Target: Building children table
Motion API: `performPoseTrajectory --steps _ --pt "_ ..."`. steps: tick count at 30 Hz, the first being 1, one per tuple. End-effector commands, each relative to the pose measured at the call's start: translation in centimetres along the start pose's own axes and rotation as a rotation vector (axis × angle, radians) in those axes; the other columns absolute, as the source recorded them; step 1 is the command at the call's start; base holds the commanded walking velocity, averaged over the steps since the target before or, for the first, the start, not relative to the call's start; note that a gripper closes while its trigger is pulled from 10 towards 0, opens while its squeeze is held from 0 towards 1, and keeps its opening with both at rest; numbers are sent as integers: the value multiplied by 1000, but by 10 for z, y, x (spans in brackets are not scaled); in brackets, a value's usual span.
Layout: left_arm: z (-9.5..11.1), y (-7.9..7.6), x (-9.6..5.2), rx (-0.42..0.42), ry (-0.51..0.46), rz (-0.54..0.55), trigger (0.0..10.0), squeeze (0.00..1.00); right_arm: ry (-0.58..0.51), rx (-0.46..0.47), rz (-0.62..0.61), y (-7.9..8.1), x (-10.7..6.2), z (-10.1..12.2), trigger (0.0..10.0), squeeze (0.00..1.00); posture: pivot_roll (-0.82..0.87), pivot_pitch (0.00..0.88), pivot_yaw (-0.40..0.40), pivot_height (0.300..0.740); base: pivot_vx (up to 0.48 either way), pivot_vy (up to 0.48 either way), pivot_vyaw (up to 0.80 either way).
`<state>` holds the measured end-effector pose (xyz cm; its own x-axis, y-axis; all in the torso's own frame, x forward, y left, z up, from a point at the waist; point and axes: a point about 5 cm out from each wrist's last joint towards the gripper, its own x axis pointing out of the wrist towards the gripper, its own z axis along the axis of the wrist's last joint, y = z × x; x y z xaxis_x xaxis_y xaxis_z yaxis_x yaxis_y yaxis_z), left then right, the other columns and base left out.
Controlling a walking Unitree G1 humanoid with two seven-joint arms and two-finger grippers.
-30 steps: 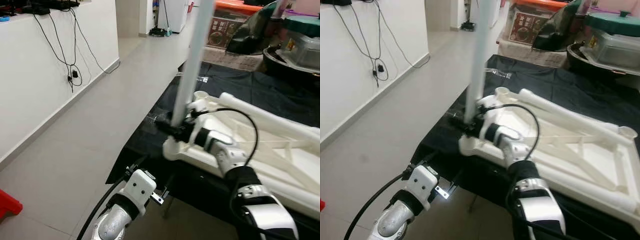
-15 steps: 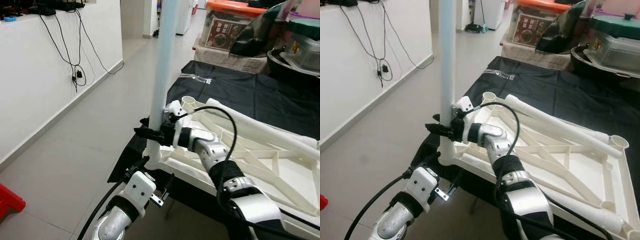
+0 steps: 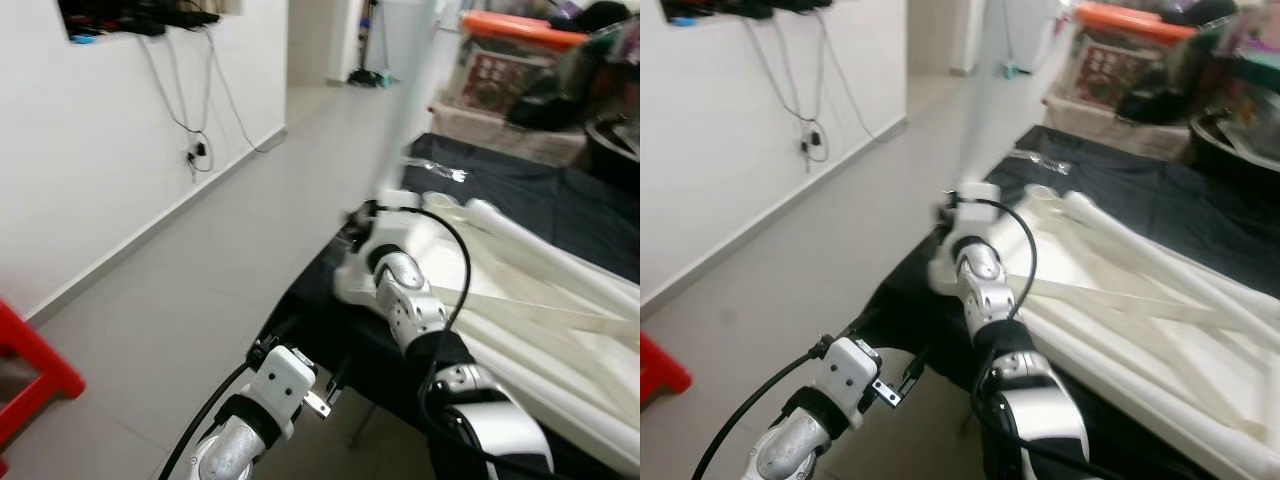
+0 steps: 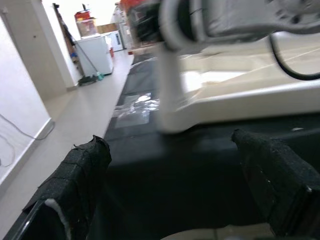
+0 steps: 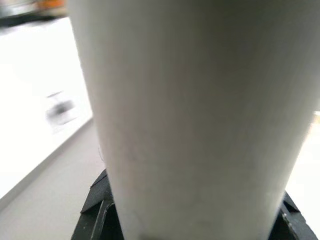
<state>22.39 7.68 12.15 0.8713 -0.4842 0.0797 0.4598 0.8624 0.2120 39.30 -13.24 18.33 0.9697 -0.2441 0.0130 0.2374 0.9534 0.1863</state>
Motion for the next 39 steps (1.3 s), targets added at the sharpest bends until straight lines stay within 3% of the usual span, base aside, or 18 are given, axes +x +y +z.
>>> performPoseTrajectory --steps 1,6,9,10,11,12,13,14,20,21,22,24,25,26,29,30,31,39 --pt "1 -2 0 4 0 -13 10000 0 23 81 -217 -26 -3 -7 0 0 86 41 -95 740 0 0 0" --pt "1 -2 1 5 0 -14 10000 0 33 107 -187 -5 -11 -14 0 0 90 46 -100 740 0 0 0" --pt "1 -2 1 5 0 -14 10000 0 33 107 -187 -5 -11 -14 0 0 90 46 -100 740 0 0 0" --pt "1 -2 2 5 0 -13 10000 0 34 115 -67 13 -15 -17 10000 1000 90 49 -98 740 0 0 0" --pt "1 -2 2 5 0 -13 10000 0 34 115 -67 13 -15 -17 10000 1000 90 49 -98 740 0 0 0" --pt "2 -2 2 5 -1 -13 10000 0 22 122 80 28 -16 -16 10000 894 87 51 -96 740 0 0 0" --pt "2 -2 2 5 -1 -13 10000 0 22 122 80 28 -16 -16 10000 894 87 51 -96 740 0 0 0" --pt "2 -2 2 5 0 -13 10000 0 14 138 135 32 -16 -13 10000 0 88 51 -94 740 0 0 0" --pt "2 -2 2 5 0 -13 10000 0 2 159 226 35 -15 -9 10000 0 87 52 -95 740 0 0 0" --pt "2 -2 2 5 0 -13 10000 0 31 149 371 37 -14 -10 10000 0 86 52 -92 740 0 0 0" --pt "2 -2 2 5 0 -13 10000 0 31 149 371 37 -14 -10 10000 0 86 52 -92 740 0 0 0" --pt "2 -2 2 5 -1 -14 10000 0 94 99 670 36 -15 -13 10000 0 84 51 -91 740 0 0 0" --pt "2 -2 2 5 -1 -14 10000 0 94 99 670 36 -15 -13 10000 0 84 51 -91 740 0 0 0" --pt "2 -1 2 5 -1 -13 10000 0 134 58 829 35 -18 -15 10000 0 86 53 -93 740 0 0 0" --pt "2 -1 2 5 -1 -13 10000 0 162 29 930 35 -20 -16 10000 0 86 53 -93 740 0 0 0" --pt "2 -1 2 5 -3 -13 10000 0 199 -5 1142 40 -28 -13 10000 0 85 55 -90 740 0 0 0" --pt "3 -1 2 5 -3 -13 10000 0 204 -14 1217 42 -31 -11 10000 0 85 55 -90 740 0 0 0" --pt "3 -2 2 4 -4 -13 10000 0 209 -90 1405 54 -35 -6 10000 0 95 61 -96 740 0 0 0"
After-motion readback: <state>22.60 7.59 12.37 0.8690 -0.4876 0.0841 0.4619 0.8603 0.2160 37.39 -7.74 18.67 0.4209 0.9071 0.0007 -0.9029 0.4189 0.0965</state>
